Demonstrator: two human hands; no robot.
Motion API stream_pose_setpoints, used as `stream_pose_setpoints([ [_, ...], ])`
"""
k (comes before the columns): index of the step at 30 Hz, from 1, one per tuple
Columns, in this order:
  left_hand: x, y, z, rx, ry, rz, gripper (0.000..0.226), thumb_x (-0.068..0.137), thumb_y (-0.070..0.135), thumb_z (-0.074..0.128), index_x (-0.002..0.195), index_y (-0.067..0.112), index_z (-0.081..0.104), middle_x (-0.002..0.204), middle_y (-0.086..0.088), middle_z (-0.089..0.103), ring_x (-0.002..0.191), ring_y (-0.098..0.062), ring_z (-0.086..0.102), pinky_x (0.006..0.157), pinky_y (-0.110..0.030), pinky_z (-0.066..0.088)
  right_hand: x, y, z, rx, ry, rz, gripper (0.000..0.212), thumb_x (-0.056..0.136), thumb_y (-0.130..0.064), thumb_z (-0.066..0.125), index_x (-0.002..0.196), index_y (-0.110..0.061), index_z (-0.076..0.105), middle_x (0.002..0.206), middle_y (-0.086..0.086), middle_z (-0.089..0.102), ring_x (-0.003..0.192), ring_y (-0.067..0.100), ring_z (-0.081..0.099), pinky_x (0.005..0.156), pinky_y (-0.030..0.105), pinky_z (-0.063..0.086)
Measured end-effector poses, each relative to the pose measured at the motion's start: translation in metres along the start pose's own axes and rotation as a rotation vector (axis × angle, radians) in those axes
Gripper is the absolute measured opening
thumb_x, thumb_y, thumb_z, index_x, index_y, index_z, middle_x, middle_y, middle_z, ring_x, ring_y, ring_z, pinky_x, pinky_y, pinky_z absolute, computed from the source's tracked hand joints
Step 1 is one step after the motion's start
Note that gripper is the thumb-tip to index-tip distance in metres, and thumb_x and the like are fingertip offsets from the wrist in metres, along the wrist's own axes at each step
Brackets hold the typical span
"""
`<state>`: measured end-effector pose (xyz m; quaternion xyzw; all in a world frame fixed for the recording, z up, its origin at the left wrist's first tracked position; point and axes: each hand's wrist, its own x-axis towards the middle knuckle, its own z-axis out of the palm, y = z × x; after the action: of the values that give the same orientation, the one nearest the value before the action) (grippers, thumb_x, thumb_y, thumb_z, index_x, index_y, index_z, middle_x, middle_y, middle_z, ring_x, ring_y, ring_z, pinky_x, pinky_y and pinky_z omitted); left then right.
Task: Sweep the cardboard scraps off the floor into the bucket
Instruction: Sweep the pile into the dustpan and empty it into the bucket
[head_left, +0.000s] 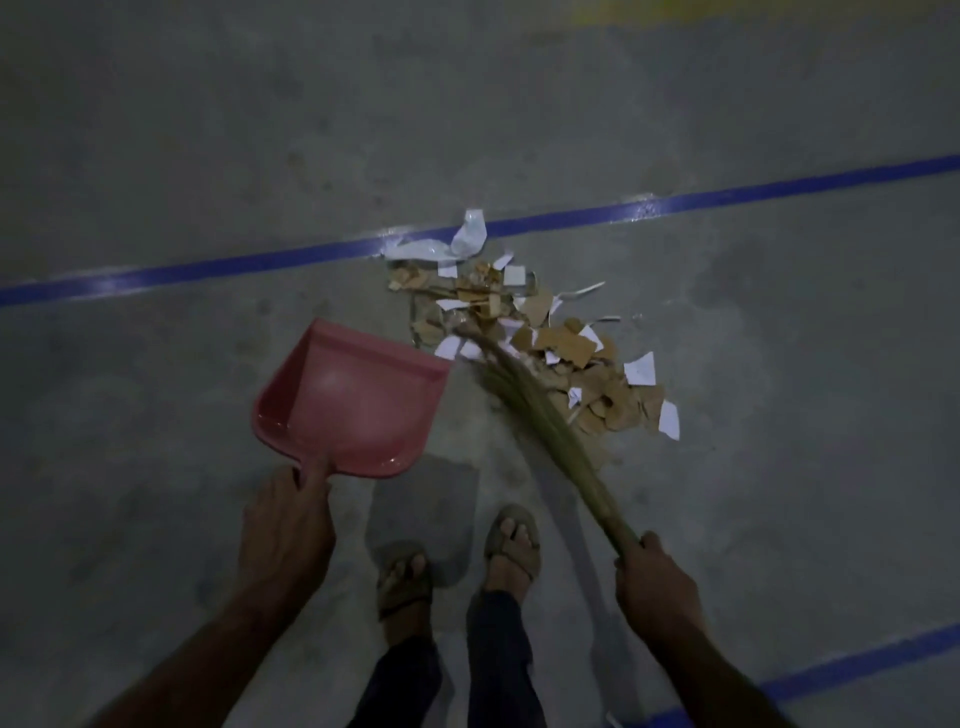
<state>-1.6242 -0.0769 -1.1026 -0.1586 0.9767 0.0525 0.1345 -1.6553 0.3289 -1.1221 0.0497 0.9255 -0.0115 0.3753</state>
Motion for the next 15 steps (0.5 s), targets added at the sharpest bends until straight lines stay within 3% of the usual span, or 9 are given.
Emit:
stream_pose_setpoints([
  [4, -0.003, -0.004, -0.004, -0.019, -0.020, -0.094, 0.029, 0.096, 0.011, 0.054, 0.124, 0.018, 0.055, 0.084, -0.011, 0.047, 0.076, -0.037, 0.051, 0.062, -0.046, 0.038, -0.021, 0.025, 0.004, 0.118, 0.033, -0.087, 0.062, 0.098, -0.035, 0.046, 0.150, -0.051, 0.016, 0.095, -0.004, 0.040, 0.065, 0.014, 0.051, 0.055, 0.031, 0.047],
  [9, -0.010, -0.019, -0.008, -0.009, -0.031, -0.138, 0.032, 0.096, 0.012, 0.054, 0.128, 0.016, 0.055, 0.084, -0.015, 0.050, 0.075, -0.038, 0.052, 0.060, -0.047, 0.040, -0.046, 0.031, 0.019, 0.162, -0.042, -0.233, 0.070, 0.093, -0.039, 0.049, 0.149, -0.057, 0.012, 0.094, -0.005, 0.041, 0.062, 0.011, 0.048, 0.055, 0.030, 0.047],
  [12, -0.015, -0.025, -0.002, 0.011, -0.032, -0.150, 0.036, 0.095, 0.021, 0.043, 0.128, 0.018, 0.056, 0.083, -0.014, 0.049, 0.073, -0.038, 0.052, 0.060, -0.048, 0.040, -0.035, -0.006, 0.020, 0.145, -0.117, -0.286, 0.063, 0.097, -0.038, 0.039, 0.152, -0.052, 0.012, 0.105, -0.001, 0.043, 0.078, 0.017, 0.057, 0.066, 0.033, 0.049],
  [15, -0.017, -0.026, 0.007, 0.029, -0.039, -0.129, 0.038, 0.094, 0.024, 0.043, 0.128, 0.017, 0.057, 0.083, -0.014, 0.048, 0.072, -0.038, 0.052, 0.059, -0.048, 0.040, 0.003, -0.059, 0.014, 0.057, -0.140, -0.359, 0.052, 0.104, -0.035, 0.034, 0.154, -0.040, 0.022, 0.123, 0.006, 0.048, 0.099, 0.025, 0.060, 0.070, 0.029, 0.037],
])
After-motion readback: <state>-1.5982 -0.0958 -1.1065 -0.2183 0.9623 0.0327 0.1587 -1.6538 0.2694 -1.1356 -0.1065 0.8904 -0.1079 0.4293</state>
